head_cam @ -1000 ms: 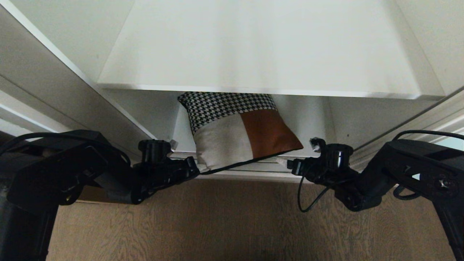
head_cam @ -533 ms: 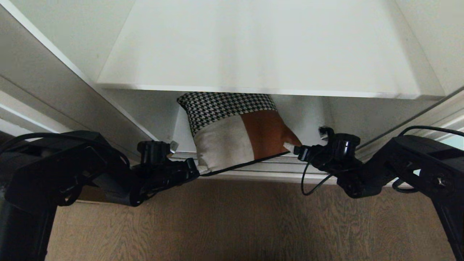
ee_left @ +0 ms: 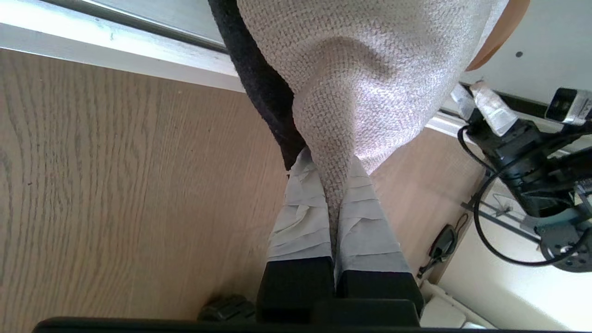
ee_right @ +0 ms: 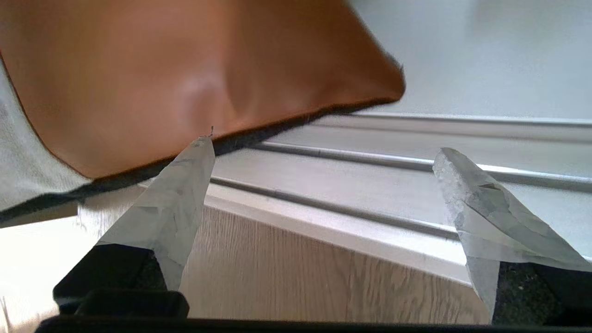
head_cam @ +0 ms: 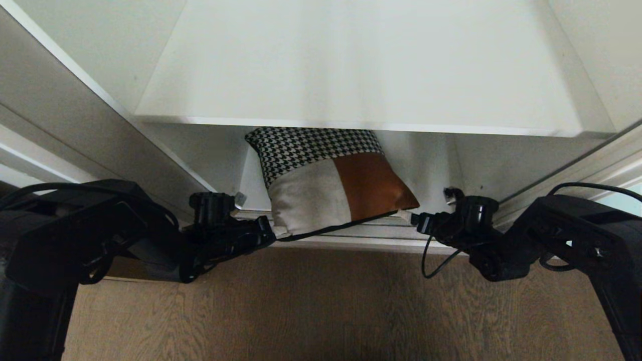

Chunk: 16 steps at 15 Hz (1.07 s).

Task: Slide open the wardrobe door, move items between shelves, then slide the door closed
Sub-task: Place the pillow on the higher shelf

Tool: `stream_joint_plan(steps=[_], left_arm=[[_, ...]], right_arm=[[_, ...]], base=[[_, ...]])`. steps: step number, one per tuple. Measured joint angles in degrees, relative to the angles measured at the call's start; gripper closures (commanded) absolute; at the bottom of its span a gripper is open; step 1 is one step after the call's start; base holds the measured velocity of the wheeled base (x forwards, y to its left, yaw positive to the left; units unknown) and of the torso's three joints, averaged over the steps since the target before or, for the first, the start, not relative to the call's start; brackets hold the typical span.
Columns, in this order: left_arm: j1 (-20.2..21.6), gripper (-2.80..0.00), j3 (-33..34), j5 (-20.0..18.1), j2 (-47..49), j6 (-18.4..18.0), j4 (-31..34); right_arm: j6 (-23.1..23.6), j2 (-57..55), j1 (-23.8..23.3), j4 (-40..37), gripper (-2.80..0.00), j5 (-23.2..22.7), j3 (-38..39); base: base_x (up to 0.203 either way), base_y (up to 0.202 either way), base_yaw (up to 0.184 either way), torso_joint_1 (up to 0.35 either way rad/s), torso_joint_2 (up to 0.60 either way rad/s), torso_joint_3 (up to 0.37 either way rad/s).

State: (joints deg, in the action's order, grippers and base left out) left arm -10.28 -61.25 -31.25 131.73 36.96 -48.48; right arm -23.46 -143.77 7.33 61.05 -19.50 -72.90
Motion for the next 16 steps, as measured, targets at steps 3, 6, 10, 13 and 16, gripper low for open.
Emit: stream_joint_plan(steps=[3,6,10,13,16], left_arm=[[0.00,0.00,0.15,-0.05,0.02,0.00,-0.09],[0.00,0.00,0.39,-0.04,0.14,-0.01,-0.22],[0.00,0.00,0.22,0.05,0.41,-0.02,-0.12],[-0.02,0.00,-0.05,0.03,0.55,-0.02,0.02],[0.00,0.00,-0.13,0.07,0.60,0.00,0.02]], right_arm=[[-1.05,-1.91,-0.66,-0.39,-2.80,0.16,-5.02],[-3.96,-3.37,-0.83,-2.42,-2.80,0.20,-10.98],[-4.12,-4.62,-0.60,-6.40,0.00,-0.23,-15.96],[-4.39,-5.02,-0.33,-7.41,0.00,-0.50,-16.50],[-4.68,-5.29,-0.11,-8.77,0.00,-0.63,-16.83]], base=[[0.000,0.000,0.000,0.000,0.00,0.000],[0.000,0.000,0.000,0.000,0.00,0.000],[0.000,0.000,0.000,0.000,0.00,0.000],[0.000,0.000,0.000,0.000,0.00,0.000],[0.000,0.000,0.000,0.000,0.00,0.000]])
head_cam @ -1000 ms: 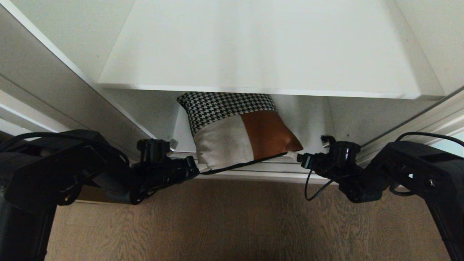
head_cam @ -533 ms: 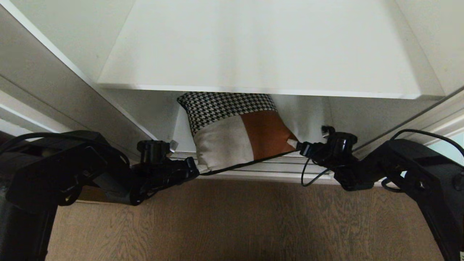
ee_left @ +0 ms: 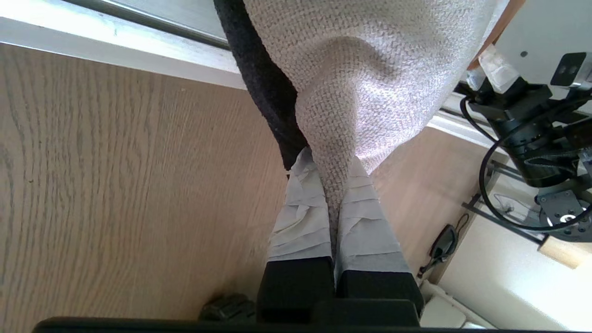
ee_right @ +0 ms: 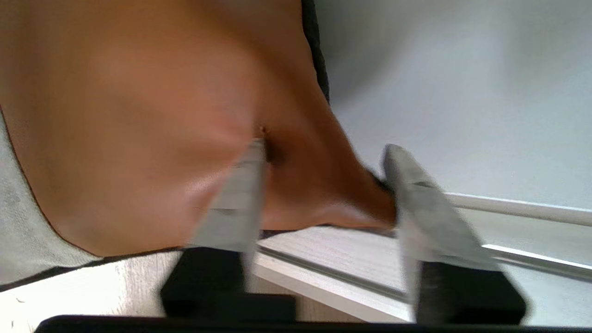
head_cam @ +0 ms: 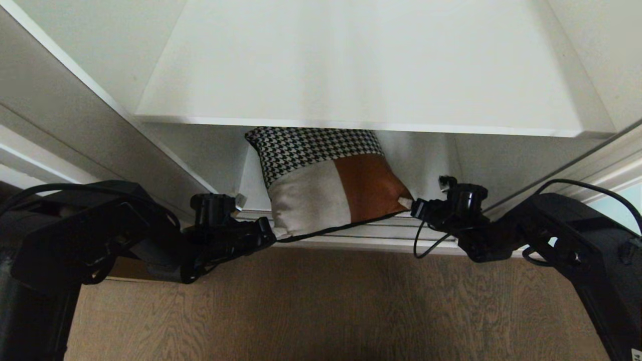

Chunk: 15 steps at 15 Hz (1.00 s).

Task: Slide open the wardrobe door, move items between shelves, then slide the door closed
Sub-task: Place the pillow on the higher shelf

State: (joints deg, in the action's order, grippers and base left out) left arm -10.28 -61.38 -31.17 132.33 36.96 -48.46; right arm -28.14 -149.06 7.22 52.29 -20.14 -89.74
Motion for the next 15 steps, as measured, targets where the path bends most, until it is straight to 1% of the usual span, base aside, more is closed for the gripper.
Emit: stream_joint_plan(steps=[3,6,8,10,12,13,15], left_arm=[[0.00,0.00,-0.15,-0.02,0.09,-0.02,-0.10],[0.00,0.00,-0.61,0.11,0.36,0.02,-0.08],[0.00,0.00,-0.96,0.50,0.48,-0.11,0.11],[-0.05,0.00,-0.99,1.52,0.48,-0.34,0.61],[-0.09,0.00,0.20,2.36,-0.21,-1.18,1.45],[-0.11,0.00,1.68,2.57,-0.93,-2.29,1.98],[-0.19,0.00,3.60,2.61,-1.86,-6.49,3.56]], right_arm=[[-2.65,-0.47,0.33,-0.04,0.00,-0.04,-0.61],[-3.12,-0.48,0.61,-0.24,0.00,-0.02,-0.52],[-3.15,0.38,0.94,-0.17,0.00,-0.06,1.27],[-3.13,3.02,1.10,-0.20,0.00,-1.23,5.69],[-3.12,7.64,1.22,-0.16,0.00,-4.32,12.90],[-3.12,10.53,1.27,-0.08,0.00,-6.21,16.93],[-3.09,16.59,1.61,0.17,0.00,-8.95,24.76]], base=[[0.000,0.000,0.000,0.000,0.00,0.000],[0.000,0.000,0.000,0.000,0.00,0.000],[0.000,0.000,0.000,0.000,0.00,0.000],[0.000,0.000,0.000,0.000,0.00,0.000],[0.000,0.000,0.000,0.000,0.00,0.000],[0.000,0.000,0.000,0.000,0.00,0.000],[0.000,0.000,0.000,0.000,0.00,0.000]])
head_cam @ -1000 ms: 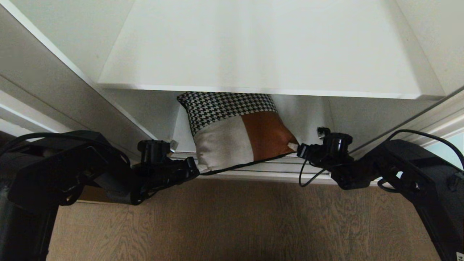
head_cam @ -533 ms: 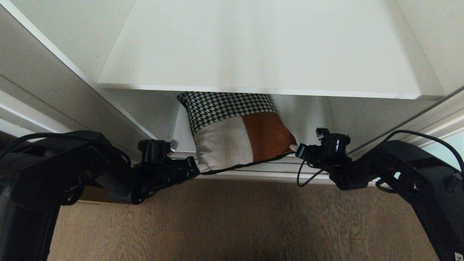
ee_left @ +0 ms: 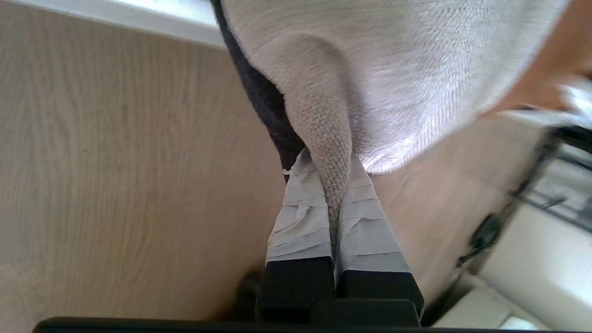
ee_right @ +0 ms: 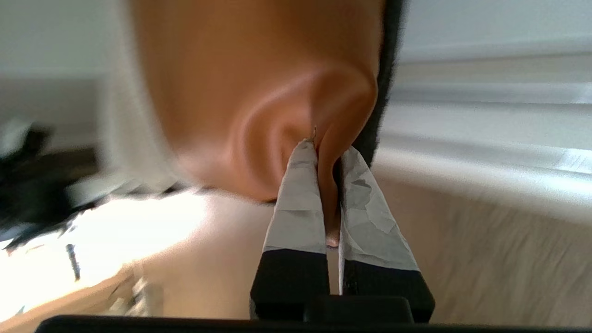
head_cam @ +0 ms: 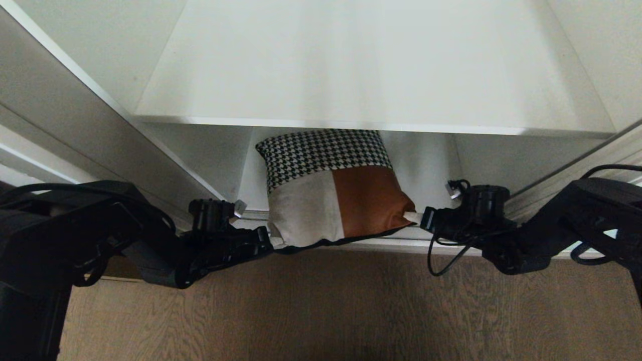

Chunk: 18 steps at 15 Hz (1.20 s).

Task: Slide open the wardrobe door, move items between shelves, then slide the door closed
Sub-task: Place the pillow on the higher shelf

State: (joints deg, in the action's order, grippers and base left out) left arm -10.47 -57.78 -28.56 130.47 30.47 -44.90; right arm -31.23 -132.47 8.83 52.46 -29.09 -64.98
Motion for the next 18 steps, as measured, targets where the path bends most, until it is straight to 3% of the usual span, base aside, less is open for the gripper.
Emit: stream_joint_plan(steps=[5,10,14,18], left_arm=[[-3.27,0.00,3.56,2.55,-4.09,-0.56,2.05],[-8.62,0.00,3.37,15.77,-14.93,-0.42,17.16],[-9.42,0.00,3.89,16.34,-26.72,2.90,27.58],[-11.19,0.00,8.68,16.35,-38.56,3.16,34.98]], right_arm=[[-0.21,14.14,3.33,2.12,0.00,-0.98,16.88],[-0.38,29.76,6.24,2.49,0.00,-0.57,30.02],[-0.36,42.45,9.98,-1.96,0.00,3.48,36.91],[-0.43,56.69,13.76,-13.36,0.00,7.02,39.07]], base=[[0.000,0.000,0.000,0.000,0.00,0.000],[0.000,0.000,0.000,0.000,0.00,0.000],[0.000,0.000,0.000,0.000,0.00,0.000],[0.000,0.000,0.000,0.000,0.00,0.000]])
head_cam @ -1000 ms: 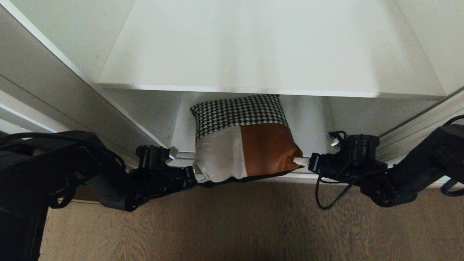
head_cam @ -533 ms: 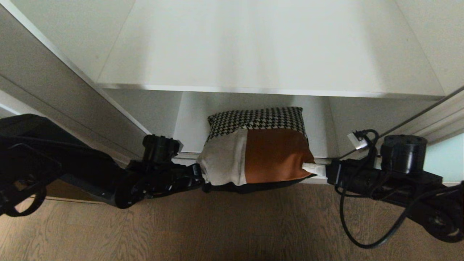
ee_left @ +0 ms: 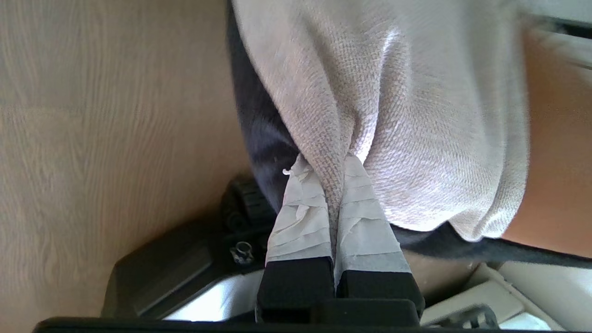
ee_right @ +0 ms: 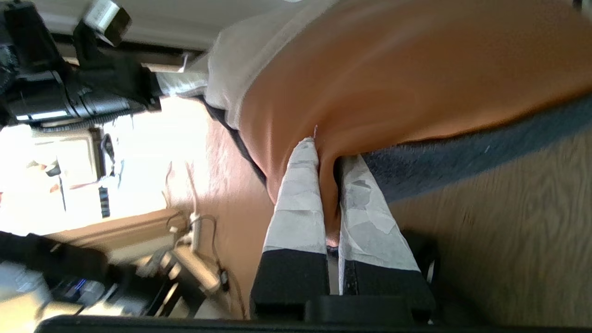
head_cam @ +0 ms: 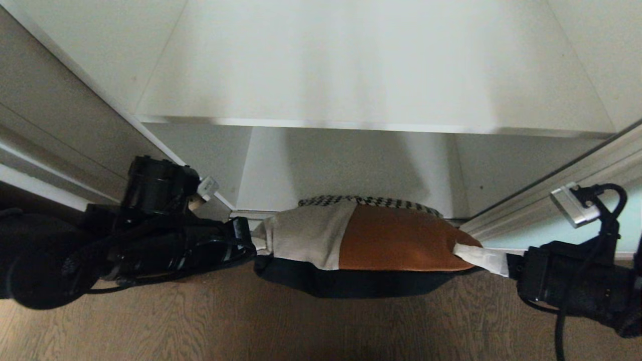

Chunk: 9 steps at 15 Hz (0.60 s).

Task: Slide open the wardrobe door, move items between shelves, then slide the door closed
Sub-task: Place the pillow on the higher shelf

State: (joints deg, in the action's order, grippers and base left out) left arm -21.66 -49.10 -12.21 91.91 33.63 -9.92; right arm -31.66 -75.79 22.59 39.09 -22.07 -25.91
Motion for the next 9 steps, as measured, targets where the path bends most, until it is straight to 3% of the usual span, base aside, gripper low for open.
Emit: stream_joint_plan(steps=[6,9], left_arm=[[-1.03,0.00,6.05,0.25,-14.13,-4.38,-1.27],[-1.10,0.00,7.83,-0.05,-19.23,-5.75,-1.32]], right_arm=[[-0.04,20.39,0.84,-24.51,0.00,0.54,-4.35],[-0.04,26.07,-1.79,-29.76,0.00,0.49,-5.65]], base=[[0.000,0.000,0.000,0.000,0.00,0.000],[0.000,0.000,0.000,0.000,0.00,0.000]])
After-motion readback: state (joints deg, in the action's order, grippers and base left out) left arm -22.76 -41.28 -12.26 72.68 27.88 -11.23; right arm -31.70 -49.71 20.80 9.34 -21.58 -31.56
